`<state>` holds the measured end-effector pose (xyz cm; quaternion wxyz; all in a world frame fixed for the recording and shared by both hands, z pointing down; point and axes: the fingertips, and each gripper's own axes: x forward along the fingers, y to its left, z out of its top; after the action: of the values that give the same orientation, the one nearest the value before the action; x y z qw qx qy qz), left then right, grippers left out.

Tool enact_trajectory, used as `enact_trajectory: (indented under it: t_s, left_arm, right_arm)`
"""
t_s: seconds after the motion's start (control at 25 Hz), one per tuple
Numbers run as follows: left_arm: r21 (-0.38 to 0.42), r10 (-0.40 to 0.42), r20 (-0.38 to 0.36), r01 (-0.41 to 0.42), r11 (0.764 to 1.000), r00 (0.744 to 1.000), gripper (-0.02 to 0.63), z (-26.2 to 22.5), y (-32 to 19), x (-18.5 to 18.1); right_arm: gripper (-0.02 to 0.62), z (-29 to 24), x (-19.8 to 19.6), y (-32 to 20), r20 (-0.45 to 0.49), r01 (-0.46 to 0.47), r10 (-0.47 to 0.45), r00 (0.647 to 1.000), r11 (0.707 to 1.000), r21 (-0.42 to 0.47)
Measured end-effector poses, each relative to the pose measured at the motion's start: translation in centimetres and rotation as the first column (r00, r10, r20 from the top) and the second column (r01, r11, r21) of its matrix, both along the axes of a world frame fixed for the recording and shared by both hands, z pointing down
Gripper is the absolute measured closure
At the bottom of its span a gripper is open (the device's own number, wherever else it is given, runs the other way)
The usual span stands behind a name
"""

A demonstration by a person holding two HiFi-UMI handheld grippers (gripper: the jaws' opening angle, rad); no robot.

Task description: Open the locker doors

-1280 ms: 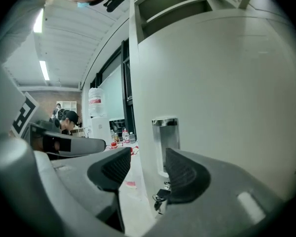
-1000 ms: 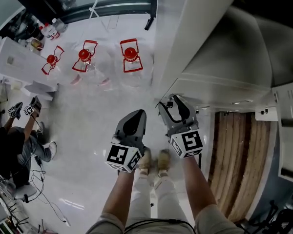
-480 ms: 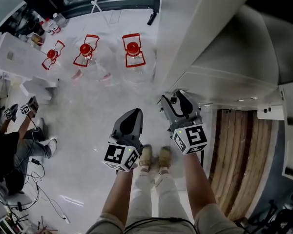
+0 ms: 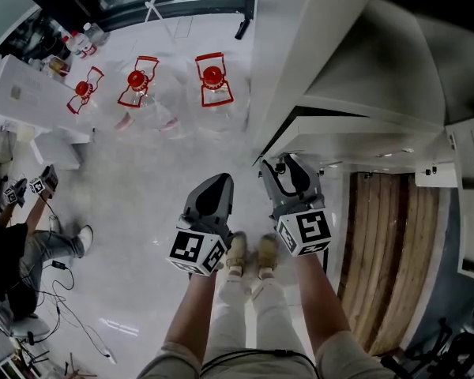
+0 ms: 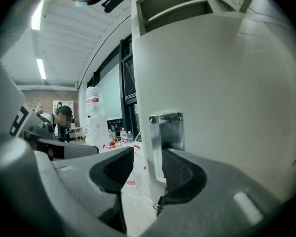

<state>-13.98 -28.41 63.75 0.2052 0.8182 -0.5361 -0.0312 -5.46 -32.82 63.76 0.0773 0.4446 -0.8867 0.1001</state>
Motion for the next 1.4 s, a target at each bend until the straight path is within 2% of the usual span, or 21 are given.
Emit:
enact_trajectory:
  t_s: [0.76, 1.04, 1.4]
  left_arm:
    - [0.002, 0.102, -0.003, -0.102, 0.995, 0.995, 0.607, -0.8, 0.6, 2.7]
    - [0.001, 0.14, 0.002, -0.14, 0.99, 0.99, 0.607, -2.4, 0.7, 4.8]
    - [0.014, 0.103, 0.015, -0.103, 0.995, 0.995, 0.607, -2.6, 2.5, 7.0]
  right_arm:
    - [0.48, 0.1, 2.5, 4.9, -0.069, -0.114, 0.116, 0.991, 0.993, 0.02]
    - [0.482, -0.2, 3.4, 6.9, -0.084, -0.093, 0.094, 0.992, 0.995, 0.02]
    - [0.482, -0.4, 5.7, 10.0, -0.103, 0.017, -0.014, 0.995, 0.999, 0.029]
